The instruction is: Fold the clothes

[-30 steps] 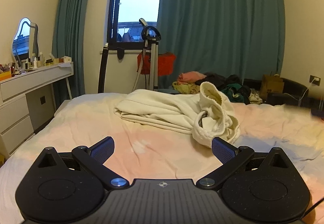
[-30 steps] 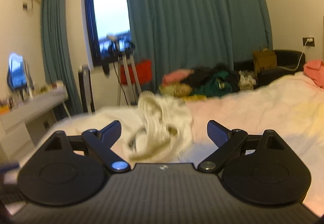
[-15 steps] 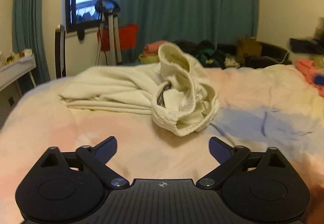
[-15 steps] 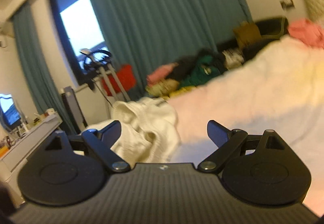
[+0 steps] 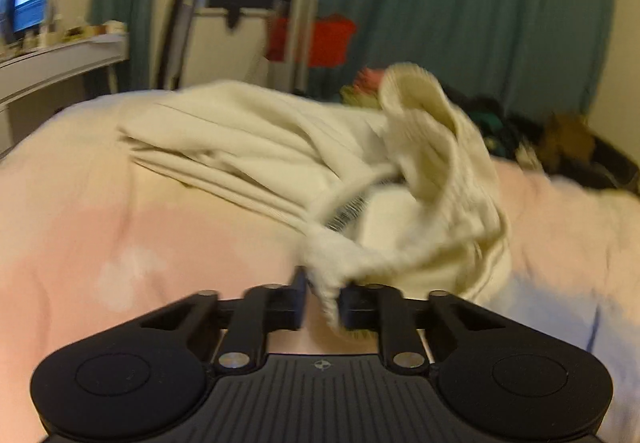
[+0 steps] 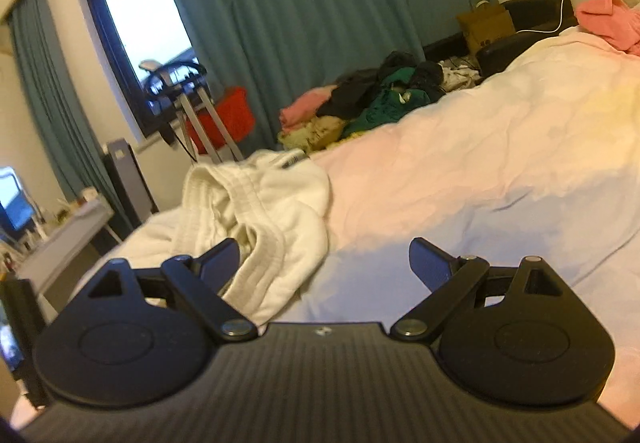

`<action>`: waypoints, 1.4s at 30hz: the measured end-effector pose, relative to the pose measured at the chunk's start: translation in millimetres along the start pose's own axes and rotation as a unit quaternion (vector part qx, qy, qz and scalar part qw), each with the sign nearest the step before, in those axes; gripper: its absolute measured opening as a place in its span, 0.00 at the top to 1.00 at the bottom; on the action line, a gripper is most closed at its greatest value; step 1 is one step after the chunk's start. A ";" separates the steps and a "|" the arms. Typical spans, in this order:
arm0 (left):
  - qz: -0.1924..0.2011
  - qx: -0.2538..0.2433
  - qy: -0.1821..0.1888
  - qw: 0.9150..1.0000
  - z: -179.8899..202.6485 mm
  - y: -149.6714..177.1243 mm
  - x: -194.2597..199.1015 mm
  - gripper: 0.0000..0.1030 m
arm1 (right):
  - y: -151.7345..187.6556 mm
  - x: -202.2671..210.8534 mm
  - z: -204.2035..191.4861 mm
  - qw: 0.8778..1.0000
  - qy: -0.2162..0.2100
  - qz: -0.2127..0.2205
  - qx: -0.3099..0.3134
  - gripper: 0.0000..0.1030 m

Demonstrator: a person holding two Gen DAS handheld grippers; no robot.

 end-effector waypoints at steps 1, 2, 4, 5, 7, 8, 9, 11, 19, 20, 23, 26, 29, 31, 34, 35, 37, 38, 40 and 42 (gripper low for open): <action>0.009 0.012 -0.004 1.000 -8.2 -7.5 4.2 0.90 | -0.5 -1.0 1.2 1.000 0.001 0.003 0.000 0.10; 0.019 0.018 -0.004 1.000 -14.9 -16.8 9.1 0.90 | 0.3 -2.2 1.6 1.000 0.003 0.000 0.000 0.10; 0.041 0.024 -0.004 0.999 -28.1 -36.6 21.2 0.91 | 2.1 -4.8 2.3 1.000 0.005 -0.005 0.000 0.10; 0.053 0.024 -0.003 0.998 -34.4 -45.7 28.3 0.91 | 3.2 -5.2 1.2 1.000 0.005 -0.008 0.002 0.10; 0.079 0.025 -0.005 0.997 -50.4 -63.2 47.1 0.91 | 5.4 -6.0 -1.3 1.000 0.004 -0.012 0.004 0.10; 0.092 0.025 -0.006 0.995 -57.9 -70.6 57.0 0.91 | 5.7 -5.9 -3.3 1.000 0.005 -0.012 0.009 0.10; 0.104 0.025 -0.007 0.994 -67.2 -77.2 68.5 0.92 | 6.0 -5.2 -6.3 1.000 0.005 -0.013 0.017 0.10; 0.129 0.027 -0.010 0.991 -86.2 -90.2 92.4 0.92 | 6.7 -2.9 -12.7 0.999 0.004 -0.014 0.031 0.10; 0.129 0.046 -0.046 0.990 -172.4 -90.8 116.7 0.92 | 21.0 19.3 -58.3 0.996 -0.049 -0.051 0.053 0.10; 0.123 0.049 -0.051 0.990 -182.4 -87.2 114.1 0.92 | 26.0 19.4 -67.7 0.995 -0.062 -0.064 0.054 0.10; 0.103 0.058 -0.066 0.991 -212.5 -76.7 106.5 0.92 | 51.9 12.5 -92.2 0.987 -0.087 -0.117 0.063 0.10; 0.084 0.074 -0.073 0.991 -238.6 -68.6 96.8 0.92 | 81.9 4.4 -114.1 0.976 -0.108 -0.176 0.069 0.10; 0.063 0.113 -0.050 0.990 -253.5 -67.9 86.8 0.92 | 109.9 -1.6 -133.9 0.962 -0.131 -0.227 0.078 0.10; 0.055 0.136 -0.038 0.988 -267.0 -63.8 87.8 0.92 | 118.5 -4.8 -144.6 0.956 -0.142 -0.237 0.101 0.10; 0.052 0.154 -0.024 0.986 -280.4 -61.9 81.7 0.92 | 126.0 -17.5 -149.2 0.955 -0.136 -0.235 0.122 0.10; 0.053 0.162 -0.018 0.985 -283.3 -63.0 81.6 0.92 | 126.9 -25.1 -146.0 0.957 -0.130 -0.231 0.115 0.12; 0.056 0.176 -0.009 0.983 -287.5 -64.8 81.3 0.92 | 128.7 -40.2 -139.5 0.963 -0.118 -0.222 0.100 0.16; 0.057 0.181 -0.006 0.982 -288.8 -65.4 80.4 0.92 | 129.5 -47.7 -136.2 0.965 -0.112 -0.217 0.093 0.16; 0.063 0.189 0.001 0.980 -286.8 -69.1 79.3 0.92 | 131.3 -62.8 -129.7 0.970 -0.100 -0.208 0.079 0.21; 0.069 0.186 0.007 0.980 -284.6 -71.8 75.9 0.92 | 136.6 -70.0 -124.6 0.969 -0.094 -0.218 0.073 0.42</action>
Point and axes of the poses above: each gripper's, at about its wrist camera, not at the fingertips, and x roughly against the way its jaws point, z to its right, y to its underside, the point moved 7 cm from there along -x, roughly the way its jaws point, and after that the axes turned 15 degrees about -y, right-handed, at the moved point
